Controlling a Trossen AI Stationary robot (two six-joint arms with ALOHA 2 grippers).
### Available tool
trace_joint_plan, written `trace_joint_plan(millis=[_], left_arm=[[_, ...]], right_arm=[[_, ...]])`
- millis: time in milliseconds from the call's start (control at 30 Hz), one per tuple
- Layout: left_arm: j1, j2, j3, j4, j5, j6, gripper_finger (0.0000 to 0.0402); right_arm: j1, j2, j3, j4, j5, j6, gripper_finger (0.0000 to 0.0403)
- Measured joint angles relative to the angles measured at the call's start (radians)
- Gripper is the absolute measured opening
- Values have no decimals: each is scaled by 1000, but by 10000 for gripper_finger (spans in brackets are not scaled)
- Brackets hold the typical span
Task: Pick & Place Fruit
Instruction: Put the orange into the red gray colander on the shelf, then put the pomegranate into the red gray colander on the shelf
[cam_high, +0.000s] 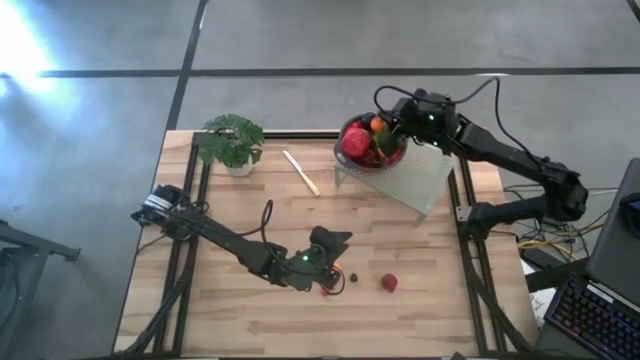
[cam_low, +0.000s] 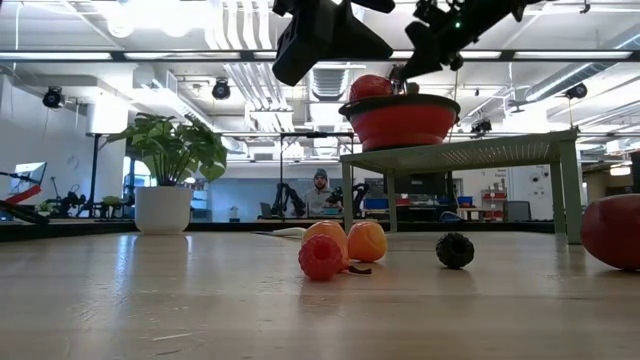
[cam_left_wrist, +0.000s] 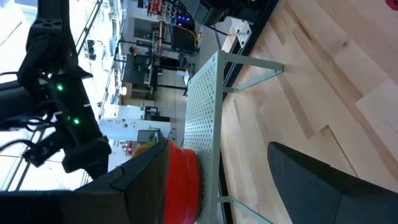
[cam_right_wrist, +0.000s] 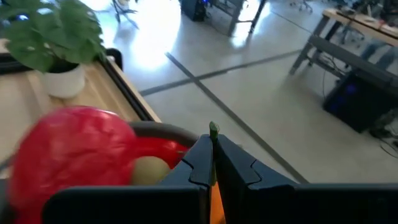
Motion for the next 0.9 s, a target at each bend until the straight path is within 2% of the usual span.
trace_joint_plan(millis=[167, 333, 500, 900], left_arm=[[9, 0, 0, 0, 0, 0, 275], [15, 0, 0, -1, 0, -1, 275], [25, 0, 0, -1, 0, -2, 275], [26, 0, 0, -1, 0, -2, 275]], right_arm=[[-25, 23, 4, 2, -3, -3, 8], [-30, 23, -2, -36, -77, 14, 8], [-29, 22, 3, -51, -85, 27, 12], [-28, -7, 8, -80, -85, 42, 109]])
